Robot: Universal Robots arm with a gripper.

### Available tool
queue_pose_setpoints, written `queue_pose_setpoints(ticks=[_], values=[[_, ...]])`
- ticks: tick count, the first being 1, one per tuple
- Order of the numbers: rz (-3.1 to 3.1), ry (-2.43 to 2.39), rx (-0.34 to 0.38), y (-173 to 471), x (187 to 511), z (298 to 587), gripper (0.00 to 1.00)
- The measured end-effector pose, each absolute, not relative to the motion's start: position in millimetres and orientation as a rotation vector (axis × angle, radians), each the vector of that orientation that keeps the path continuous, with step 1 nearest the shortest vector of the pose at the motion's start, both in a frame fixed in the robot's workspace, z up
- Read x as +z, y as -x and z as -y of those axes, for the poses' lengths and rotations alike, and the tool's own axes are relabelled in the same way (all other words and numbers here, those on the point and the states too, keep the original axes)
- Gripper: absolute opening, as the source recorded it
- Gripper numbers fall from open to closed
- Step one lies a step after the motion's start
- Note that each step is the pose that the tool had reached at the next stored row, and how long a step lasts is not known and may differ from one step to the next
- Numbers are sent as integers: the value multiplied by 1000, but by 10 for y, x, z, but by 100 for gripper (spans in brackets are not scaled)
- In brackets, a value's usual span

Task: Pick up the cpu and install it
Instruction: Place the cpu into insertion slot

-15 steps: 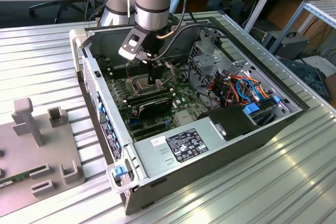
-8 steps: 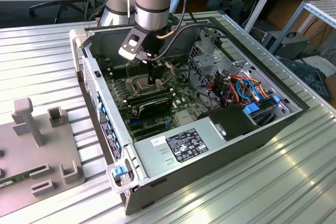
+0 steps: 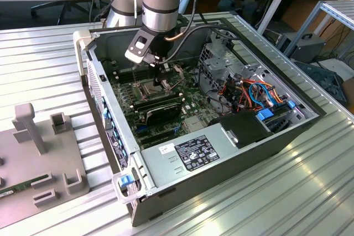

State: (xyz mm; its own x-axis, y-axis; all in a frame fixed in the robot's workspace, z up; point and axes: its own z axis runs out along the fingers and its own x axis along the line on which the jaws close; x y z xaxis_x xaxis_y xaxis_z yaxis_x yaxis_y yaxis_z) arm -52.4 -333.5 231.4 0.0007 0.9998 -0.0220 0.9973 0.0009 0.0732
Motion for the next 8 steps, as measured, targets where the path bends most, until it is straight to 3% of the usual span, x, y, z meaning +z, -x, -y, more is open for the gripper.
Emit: queue_pose_setpoints(ticks=[1, 4, 5, 6, 8], values=[[-2174, -2173, 56, 524, 2314, 3335, 35], [-2174, -2173, 56, 524, 2315, 3335, 17], [-2174, -2173, 56, 524, 2315, 3335, 17], [-2174, -2173, 56, 524, 2315, 3335, 11], [-2174, -2173, 56, 524, 2315, 3335, 11]])
